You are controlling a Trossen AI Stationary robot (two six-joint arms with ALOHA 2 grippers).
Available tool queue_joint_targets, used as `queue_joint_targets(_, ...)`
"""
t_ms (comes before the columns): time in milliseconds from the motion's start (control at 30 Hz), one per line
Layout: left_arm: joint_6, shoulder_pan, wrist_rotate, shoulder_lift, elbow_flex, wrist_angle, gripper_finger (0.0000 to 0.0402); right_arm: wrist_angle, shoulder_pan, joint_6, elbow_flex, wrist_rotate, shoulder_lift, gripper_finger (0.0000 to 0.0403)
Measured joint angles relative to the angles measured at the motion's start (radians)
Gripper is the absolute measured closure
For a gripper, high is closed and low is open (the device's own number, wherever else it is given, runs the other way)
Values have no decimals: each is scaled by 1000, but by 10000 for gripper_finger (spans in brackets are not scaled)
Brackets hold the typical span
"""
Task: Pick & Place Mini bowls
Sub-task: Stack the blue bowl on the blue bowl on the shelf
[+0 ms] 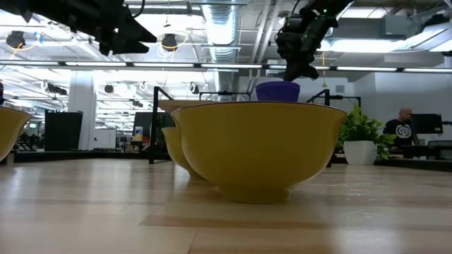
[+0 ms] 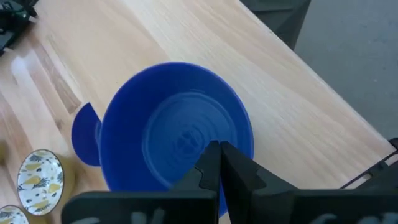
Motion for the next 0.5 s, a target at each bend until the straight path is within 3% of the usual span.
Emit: queue_joint_targets(500, 0, 0, 0, 0, 0, 0, 116, -30, 64, -80, 0, -7, -144, 403)
